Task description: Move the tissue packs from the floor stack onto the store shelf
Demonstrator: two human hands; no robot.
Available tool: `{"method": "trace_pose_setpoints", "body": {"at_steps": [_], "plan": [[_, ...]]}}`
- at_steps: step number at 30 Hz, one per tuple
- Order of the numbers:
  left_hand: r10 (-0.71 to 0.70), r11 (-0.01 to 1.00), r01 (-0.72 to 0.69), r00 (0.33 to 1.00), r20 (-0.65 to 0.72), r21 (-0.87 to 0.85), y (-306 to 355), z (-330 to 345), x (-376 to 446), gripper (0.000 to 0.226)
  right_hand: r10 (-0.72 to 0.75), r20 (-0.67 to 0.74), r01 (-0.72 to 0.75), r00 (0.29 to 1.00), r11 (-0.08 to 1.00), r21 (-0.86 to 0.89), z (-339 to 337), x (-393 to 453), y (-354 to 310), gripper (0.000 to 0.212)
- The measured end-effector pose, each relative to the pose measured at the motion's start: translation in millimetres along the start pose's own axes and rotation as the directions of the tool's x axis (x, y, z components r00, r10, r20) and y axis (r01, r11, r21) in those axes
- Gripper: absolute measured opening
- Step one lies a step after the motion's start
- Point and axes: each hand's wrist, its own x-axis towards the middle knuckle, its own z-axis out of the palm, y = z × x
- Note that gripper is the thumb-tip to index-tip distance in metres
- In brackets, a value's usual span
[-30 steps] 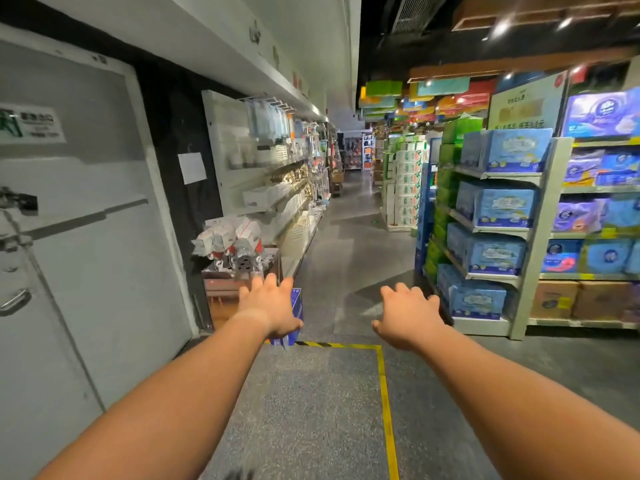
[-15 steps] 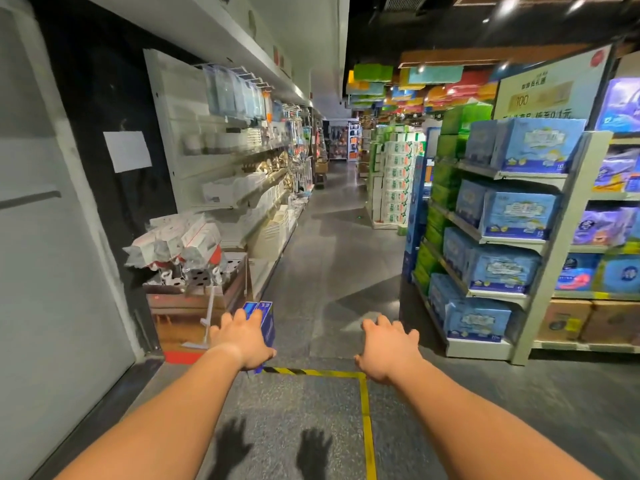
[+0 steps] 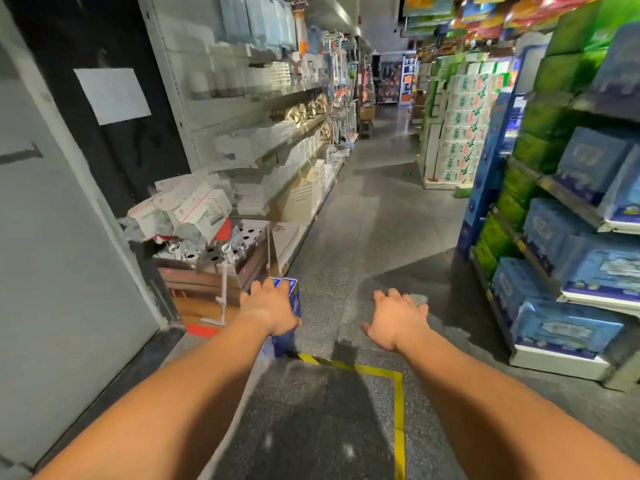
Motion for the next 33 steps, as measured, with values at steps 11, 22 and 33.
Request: {"method": "trace_pose_setpoints", "body": {"at_steps": [11, 22, 33], "plan": [[-0.24, 0.961, 0.248, 0.968, 0.078, -0.12, 38.9, -6.9, 227.6, 0.076, -0.227, 0.073, 0.228, 0.971, 0.974, -0.006, -47.9, 281.2, 23.9, 0.05], [-0.38, 0.891, 0.422, 0.895, 0.232, -0.167, 19.2, 43.9, 453.4, 0.092, -0.391, 0.183, 0.414, 0.902, 0.904, -0.109, -33.7, 528.1, 4.7, 0.056], [-0.582, 0.749, 0.636, 0.765, 0.274, -0.185, -8.0, 32.6, 621.6, 0.089, -0.457, 0.34, 0.521, 0.822, 0.844, -0.125, -32.2, 743.5, -28.6, 0.069]]}}
